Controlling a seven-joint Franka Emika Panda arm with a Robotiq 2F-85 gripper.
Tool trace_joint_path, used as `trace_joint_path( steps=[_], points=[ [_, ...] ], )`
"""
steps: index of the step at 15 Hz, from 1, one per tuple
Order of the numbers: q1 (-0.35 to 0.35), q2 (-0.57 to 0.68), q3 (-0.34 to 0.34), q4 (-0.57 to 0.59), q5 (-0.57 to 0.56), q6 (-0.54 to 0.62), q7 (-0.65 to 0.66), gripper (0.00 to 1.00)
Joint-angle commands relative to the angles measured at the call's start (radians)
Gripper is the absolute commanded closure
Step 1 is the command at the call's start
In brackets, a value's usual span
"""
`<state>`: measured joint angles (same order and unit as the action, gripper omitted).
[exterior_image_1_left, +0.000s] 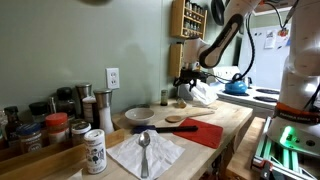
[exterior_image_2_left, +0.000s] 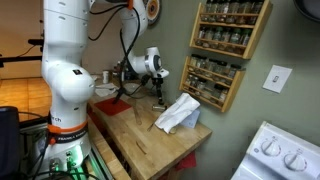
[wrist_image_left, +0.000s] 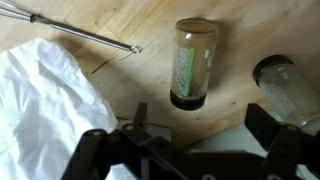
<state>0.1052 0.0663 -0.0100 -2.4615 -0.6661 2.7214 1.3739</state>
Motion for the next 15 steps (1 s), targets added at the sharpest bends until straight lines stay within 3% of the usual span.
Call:
trace_joint_path(
  steps=[1, 9, 11, 12, 15],
  points=[
    [-0.003, 0.069, -0.011, 0.033, -0.084, 0.046, -0.026, 0.0],
    [-0.004, 0.177, 0.002, 0.084, -0.059, 0.051, -0.14, 0.02],
    [-0.002, 0.2, 0.001, 0.095, -0.062, 0.051, -0.151, 0.15],
    [-0.001, 0.211, 0.002, 0.101, -0.061, 0.053, -0.156, 0.34],
    [-0.009, 0.23, 0.013, 0.108, -0.037, 0.058, -0.185, 0.58]
  ],
)
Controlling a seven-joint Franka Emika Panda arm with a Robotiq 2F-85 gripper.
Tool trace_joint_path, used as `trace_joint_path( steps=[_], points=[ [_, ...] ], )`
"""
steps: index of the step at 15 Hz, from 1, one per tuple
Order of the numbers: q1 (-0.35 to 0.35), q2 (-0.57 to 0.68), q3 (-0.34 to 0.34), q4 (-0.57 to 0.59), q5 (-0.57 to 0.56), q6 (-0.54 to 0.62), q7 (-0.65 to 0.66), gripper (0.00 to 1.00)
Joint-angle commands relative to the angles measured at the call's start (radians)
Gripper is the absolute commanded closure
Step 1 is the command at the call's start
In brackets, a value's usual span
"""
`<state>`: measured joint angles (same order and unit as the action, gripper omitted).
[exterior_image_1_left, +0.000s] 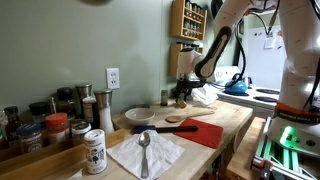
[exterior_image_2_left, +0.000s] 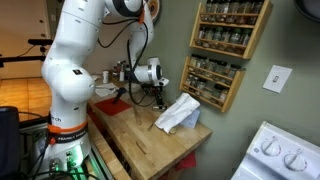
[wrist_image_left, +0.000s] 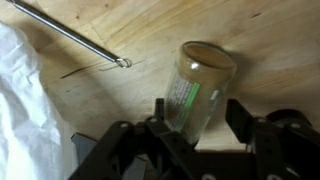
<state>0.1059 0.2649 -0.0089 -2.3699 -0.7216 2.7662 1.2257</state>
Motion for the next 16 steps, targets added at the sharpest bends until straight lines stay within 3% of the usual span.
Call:
trace_joint_path(
  steps=[1, 2, 5, 7, 8, 12, 16],
  points=[
    [-0.022, 0.032, 0.024, 0.014, 0.053, 0.012, -0.066, 0.65],
    [-0.03, 0.031, 0.034, 0.013, 0.083, 0.006, -0.087, 0.73],
    [-0.078, 0.025, 0.081, 0.003, 0.231, 0.009, -0.212, 0.73],
    [-0.11, 0.019, 0.114, -0.005, 0.407, 0.012, -0.351, 0.73],
    [-0.208, 0.015, 0.205, -0.015, 0.483, 0.021, -0.418, 0.73],
    [-0.46, 0.02, 0.454, 0.006, 0.817, -0.031, -0.684, 0.73],
    [-0.589, 0.006, 0.553, 0.027, 1.098, -0.137, -0.9, 0.73]
  ],
)
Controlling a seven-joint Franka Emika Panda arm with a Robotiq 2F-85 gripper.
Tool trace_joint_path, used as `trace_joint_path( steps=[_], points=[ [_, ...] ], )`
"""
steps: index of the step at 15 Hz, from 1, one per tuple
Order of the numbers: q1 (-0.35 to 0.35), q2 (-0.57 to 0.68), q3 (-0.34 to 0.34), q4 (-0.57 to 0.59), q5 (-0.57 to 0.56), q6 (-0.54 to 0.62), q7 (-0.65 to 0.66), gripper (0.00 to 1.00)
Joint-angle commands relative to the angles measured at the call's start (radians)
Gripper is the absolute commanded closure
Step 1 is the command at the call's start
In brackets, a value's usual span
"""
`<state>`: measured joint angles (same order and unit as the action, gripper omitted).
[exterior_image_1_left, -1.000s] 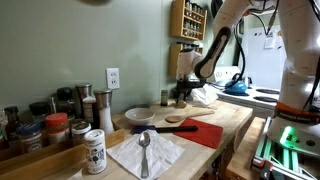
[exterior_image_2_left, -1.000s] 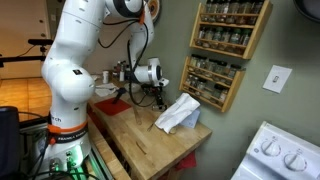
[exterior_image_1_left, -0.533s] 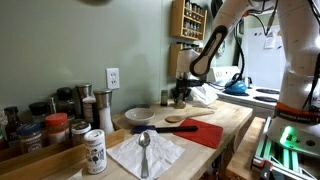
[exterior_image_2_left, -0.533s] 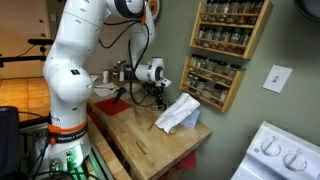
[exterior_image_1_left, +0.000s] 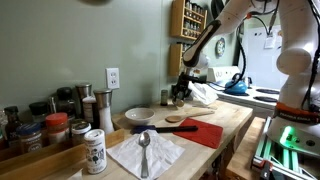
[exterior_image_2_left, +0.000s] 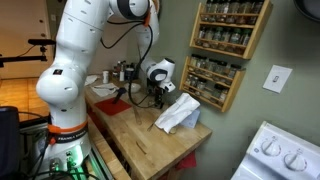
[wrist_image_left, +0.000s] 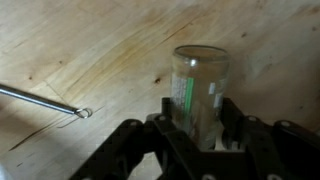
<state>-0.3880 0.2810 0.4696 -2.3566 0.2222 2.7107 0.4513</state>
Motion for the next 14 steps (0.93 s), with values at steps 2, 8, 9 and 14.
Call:
trace_joint_path(
  steps=[2, 8, 9, 14],
  points=[
    [-0.143, -0.012, 0.101, 0.027, 0.254, -0.15, -0.198, 0.73],
    [0.067, -0.03, -0.209, 0.109, 0.585, -0.539, -0.402, 0.73],
    [0.103, -0.026, -0.255, 0.115, 0.577, -0.574, -0.372, 0.73],
    [0.206, -0.027, -0.361, 0.11, 0.562, -0.534, -0.345, 0.48]
  ],
)
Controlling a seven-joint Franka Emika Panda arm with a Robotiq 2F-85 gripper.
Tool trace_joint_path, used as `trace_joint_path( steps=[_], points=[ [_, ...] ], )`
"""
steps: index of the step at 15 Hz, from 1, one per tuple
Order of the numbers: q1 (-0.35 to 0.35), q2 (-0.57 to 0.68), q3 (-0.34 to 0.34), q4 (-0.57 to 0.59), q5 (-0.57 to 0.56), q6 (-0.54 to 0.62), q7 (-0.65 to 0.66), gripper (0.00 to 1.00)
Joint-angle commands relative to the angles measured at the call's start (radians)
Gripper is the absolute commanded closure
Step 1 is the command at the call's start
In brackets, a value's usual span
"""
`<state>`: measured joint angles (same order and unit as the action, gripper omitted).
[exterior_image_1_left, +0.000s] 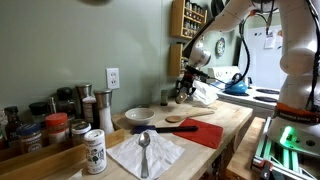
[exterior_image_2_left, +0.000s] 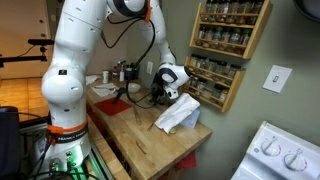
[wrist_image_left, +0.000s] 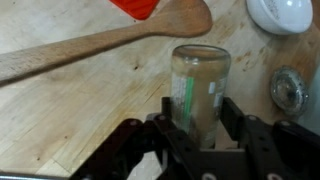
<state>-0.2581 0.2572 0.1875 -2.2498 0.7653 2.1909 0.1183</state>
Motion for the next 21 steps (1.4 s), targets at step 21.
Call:
trace_joint_path(
  steps=[21],
  points=[
    [0.126, 0.261, -0.235, 0.17, 0.33, -0.494, 0.18, 0.73]
  ],
)
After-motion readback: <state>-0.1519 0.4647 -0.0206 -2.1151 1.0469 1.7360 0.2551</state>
